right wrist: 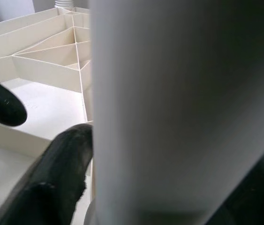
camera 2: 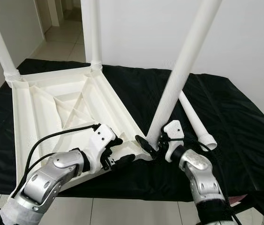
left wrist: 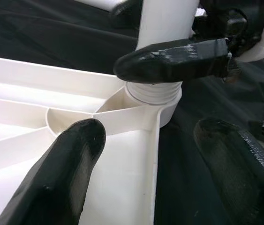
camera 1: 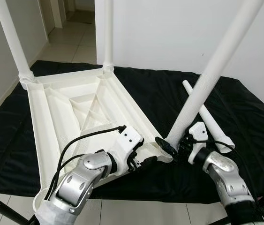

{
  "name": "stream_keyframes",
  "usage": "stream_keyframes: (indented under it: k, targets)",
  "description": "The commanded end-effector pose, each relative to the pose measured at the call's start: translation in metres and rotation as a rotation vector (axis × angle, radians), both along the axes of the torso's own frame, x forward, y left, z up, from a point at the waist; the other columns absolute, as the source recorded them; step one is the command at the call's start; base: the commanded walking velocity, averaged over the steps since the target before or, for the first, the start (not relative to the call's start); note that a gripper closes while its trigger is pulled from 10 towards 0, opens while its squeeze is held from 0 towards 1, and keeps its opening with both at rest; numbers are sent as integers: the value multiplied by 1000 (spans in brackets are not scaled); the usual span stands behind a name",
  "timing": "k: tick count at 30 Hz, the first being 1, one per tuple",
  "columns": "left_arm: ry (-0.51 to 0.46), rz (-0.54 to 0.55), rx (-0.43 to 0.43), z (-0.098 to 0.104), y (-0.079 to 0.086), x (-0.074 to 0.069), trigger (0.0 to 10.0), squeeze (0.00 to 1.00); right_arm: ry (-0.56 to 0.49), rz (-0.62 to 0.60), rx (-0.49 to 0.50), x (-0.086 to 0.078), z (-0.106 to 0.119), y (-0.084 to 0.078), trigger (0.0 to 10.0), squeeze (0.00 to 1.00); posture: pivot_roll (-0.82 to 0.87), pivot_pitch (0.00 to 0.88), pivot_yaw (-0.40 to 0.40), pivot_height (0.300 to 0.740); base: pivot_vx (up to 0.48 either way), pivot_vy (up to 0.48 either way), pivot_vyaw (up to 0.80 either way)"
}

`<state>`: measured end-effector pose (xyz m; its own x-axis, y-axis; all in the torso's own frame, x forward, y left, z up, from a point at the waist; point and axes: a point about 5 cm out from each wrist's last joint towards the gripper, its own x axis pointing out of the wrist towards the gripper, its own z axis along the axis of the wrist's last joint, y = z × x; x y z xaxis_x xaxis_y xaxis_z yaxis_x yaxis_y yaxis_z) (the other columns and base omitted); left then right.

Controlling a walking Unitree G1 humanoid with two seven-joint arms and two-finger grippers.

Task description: Building children table

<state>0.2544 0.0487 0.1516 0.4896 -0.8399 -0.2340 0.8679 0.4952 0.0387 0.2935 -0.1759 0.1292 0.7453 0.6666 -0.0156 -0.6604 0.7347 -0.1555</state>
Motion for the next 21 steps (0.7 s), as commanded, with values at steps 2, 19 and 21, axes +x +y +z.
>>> stream_keyframes:
  k: [2, 19, 21]
  targets:
    - [24, -104, -13, 1, -3, -6, 10000, 0, 8, 17, -22, 1, -2, 0, 4784, 0, -39, 0, -73, 740, 0, 0, 0]
    - [8, -57, 16, 4, 5, 1, 10000, 0, 72, -55, -11, 6, -22, -1, 10000, 0, -27, 0, -68, 740, 0, 0, 0]
    - [8, -57, 16, 4, 4, 1, 10000, 0, 77, -77, 2, 6, -23, -1, 10000, 0, -27, 0, -68, 740, 0, 0, 0]
